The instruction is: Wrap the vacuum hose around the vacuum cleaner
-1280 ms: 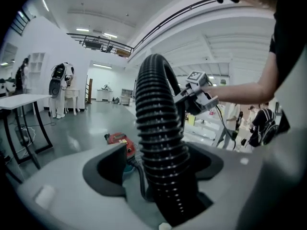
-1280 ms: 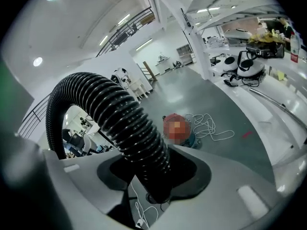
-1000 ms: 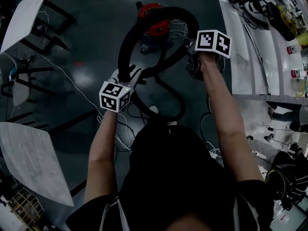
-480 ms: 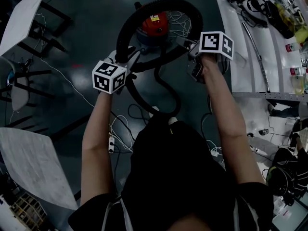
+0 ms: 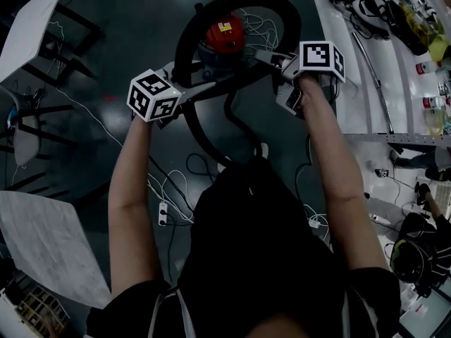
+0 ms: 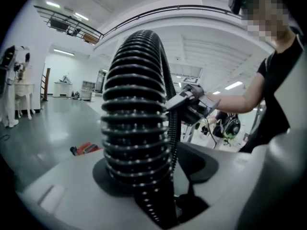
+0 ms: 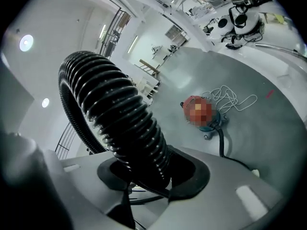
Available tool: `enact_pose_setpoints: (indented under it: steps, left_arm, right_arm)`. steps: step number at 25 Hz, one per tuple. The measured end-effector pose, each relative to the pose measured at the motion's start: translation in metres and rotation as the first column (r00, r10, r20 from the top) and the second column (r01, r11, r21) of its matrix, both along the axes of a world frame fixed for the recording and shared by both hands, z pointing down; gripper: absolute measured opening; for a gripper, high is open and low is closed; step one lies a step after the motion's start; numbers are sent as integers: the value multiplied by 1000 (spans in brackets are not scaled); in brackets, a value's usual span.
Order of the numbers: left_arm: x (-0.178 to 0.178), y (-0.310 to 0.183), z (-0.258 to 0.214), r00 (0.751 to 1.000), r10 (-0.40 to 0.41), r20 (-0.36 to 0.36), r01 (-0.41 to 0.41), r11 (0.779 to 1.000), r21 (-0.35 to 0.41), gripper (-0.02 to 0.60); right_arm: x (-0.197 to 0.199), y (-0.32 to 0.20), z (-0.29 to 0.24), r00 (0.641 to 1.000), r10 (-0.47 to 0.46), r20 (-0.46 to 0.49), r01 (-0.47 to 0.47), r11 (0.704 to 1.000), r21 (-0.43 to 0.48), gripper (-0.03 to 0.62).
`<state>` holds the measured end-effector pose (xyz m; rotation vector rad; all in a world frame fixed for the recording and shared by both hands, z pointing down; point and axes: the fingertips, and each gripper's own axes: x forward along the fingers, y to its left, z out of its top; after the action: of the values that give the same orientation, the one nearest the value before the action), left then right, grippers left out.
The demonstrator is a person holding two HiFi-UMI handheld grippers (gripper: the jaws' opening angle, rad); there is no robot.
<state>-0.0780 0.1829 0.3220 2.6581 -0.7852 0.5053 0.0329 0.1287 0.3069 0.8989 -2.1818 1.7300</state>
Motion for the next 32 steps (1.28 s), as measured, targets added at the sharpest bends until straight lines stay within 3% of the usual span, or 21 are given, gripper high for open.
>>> enact_pose_setpoints:
  steps: [3,6,14,21,29,32]
  left_arm:
    - [8,5,-3,995,94,-28,-94,995,-20,329]
    - [13,5,-4,988,151,-24,-152,988,-30,350]
    - [11,3,12,958,263,116,-255,964,-75,374]
    - [14,-30,1,955,258,149,-259,966,-16,327]
    - [47,-62,-21,962,255,93,-264,960,97,262]
    - [56,-75,-19,962,243,123,-257,961,106,262]
  right_arm:
    - [0,-2,-1,1000,-18,12,18,1000,-9,177]
    - [-1,-6,-4,999,-46,26,47,999,-17,176]
    - [-19,-12,-20,986,-145,86,147,989,-16,175]
    - [-21,-25,-35,966,-240,101,244,970,-26,172]
    - [-24,-45,-56,942,-306,137,308,951,9,172]
    - [-19,-53,-60,940,-315,128,315,949,16,172]
